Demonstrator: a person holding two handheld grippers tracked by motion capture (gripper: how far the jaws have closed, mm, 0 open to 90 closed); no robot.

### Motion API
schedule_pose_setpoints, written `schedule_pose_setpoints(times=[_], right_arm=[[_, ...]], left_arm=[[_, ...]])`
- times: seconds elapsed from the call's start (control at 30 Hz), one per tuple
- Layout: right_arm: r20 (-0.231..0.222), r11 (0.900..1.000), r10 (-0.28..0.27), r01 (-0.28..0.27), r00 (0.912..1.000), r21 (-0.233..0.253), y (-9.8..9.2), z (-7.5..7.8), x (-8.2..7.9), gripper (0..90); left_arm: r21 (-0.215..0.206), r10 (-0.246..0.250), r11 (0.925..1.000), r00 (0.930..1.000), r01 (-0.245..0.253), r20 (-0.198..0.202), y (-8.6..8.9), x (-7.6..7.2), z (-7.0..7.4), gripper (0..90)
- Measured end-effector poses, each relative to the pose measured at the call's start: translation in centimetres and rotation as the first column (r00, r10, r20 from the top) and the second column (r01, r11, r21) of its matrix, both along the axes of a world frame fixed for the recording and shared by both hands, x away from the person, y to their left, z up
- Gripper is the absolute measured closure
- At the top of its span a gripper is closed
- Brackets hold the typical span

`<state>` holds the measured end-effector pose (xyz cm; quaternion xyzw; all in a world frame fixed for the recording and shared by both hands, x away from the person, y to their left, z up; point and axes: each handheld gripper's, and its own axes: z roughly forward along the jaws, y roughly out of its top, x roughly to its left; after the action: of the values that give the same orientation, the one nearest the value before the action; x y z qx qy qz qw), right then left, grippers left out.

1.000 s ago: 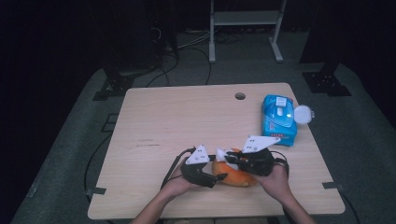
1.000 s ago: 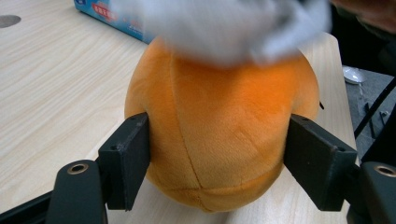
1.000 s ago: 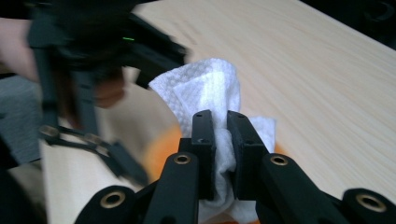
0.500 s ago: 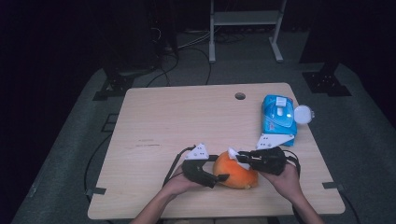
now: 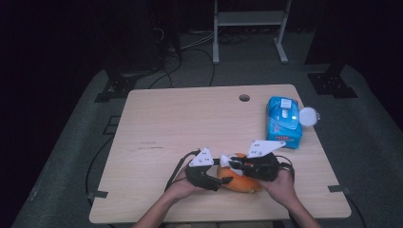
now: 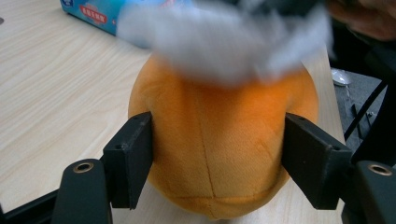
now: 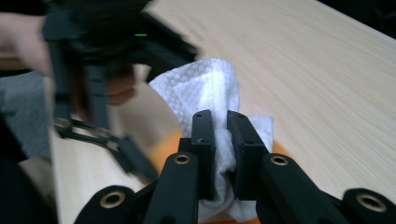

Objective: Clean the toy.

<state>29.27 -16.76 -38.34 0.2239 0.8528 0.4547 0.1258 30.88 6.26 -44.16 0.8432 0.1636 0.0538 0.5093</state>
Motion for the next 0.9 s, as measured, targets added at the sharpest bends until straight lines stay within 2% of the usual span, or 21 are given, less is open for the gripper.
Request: schedule_pose_setpoints(times=[0.07,0.2,0.27,0.37,0.43,0.5,0.57,0.63,0.73,0.8,0.83,0.9], right_arm=[[-0.012,0.998,-0.055,0.055,0.9984,0.012,-1.8,-0.2,0.7,80.7],[-0.082,0.992,-0.115,0.118,0.9899,0.031,-4.3,-1.2,1.8,80.6],[-0.089,0.993,-0.112,0.115,0.9898,0.035,-4.4,-1.4,1.9,80.6],[-0.06,0.995,-0.1,0.101,0.9932,0.011,-3.8,-1.4,1.6,80.6],[-0.059,0.995,-0.094,0.094,0.9938,0.01,-3.6,-1.3,1.6,80.6],[-0.057,0.996,-0.091,0.092,0.9942,0.014,-3.4,-1.2,1.5,80.6],[-0.044,0.997,-0.078,0.079,0.996,0.022,-2.9,-0.8,1.1,80.5],[-0.033,0.998,-0.054,0.055,0.998,0.032,-2.1,-0.4,0.7,80.5],[-0.021,0.999,0.01,-0.009,0.9997,0.041,-0.2,-0.1,-0.1,80.5],[-0.015,0.999,0.04,-0.039,0.9991,0.02,0.8,-0.2,-0.4,80.4],[0.001,0.999,0.043,-0.043,0.9991,-0.009,1.2,-0.2,-0.6,80.4],[-0.009,0.999,0.036,-0.036,0.9993,-0.006,0.7,-0.1,-0.2,80.6]], left_arm=[[0.003,0.002,1.0,1.0,-0.002,-0.009,0.2,0.1,-0.3,29.1],[-0.005,-0.004,1.0,0.9998,0.004,-0.022,0.5,0.2,-0.5,27.5],[-0.016,-0.016,0.9998,0.9992,0.015,-0.038,0.5,0.4,-0.4,22.2],[-0.06,-0.007,0.9982,0.9956,0.001,-0.093,0.4,0.8,-0.5,13.2],[-0.063,-0.009,0.998,0.995,0.003,-0.099,0.3,0.8,-0.6,13.2],[-0.051,-0.009,0.9987,0.9968,0.005,-0.079,0.3,0.5,-0.3,22.2],[-0.037,-0.008,0.9993,0.9988,0.006,-0.048,0.0,0.1,0.1,25.7],[-0.012,-0.013,0.9998,0.9999,0.013,0.005,-0.6,-0.5,0.5,26.9],[0.014,-0.025,0.9996,0.9985,0.024,0.049,-0.9,-1.0,0.6,27.2],[0.034,-0.03,0.999,0.9977,0.028,0.06,-0.9,-1.0,0.6,27.2],[0.029,-0.03,0.9992,0.9977,0.028,0.061,-0.7,-1.0,0.5,27.4],[0.018,-0.026,0.9995,0.9986,0.026,0.046,-0.5,-0.8,0.4,28.2]])
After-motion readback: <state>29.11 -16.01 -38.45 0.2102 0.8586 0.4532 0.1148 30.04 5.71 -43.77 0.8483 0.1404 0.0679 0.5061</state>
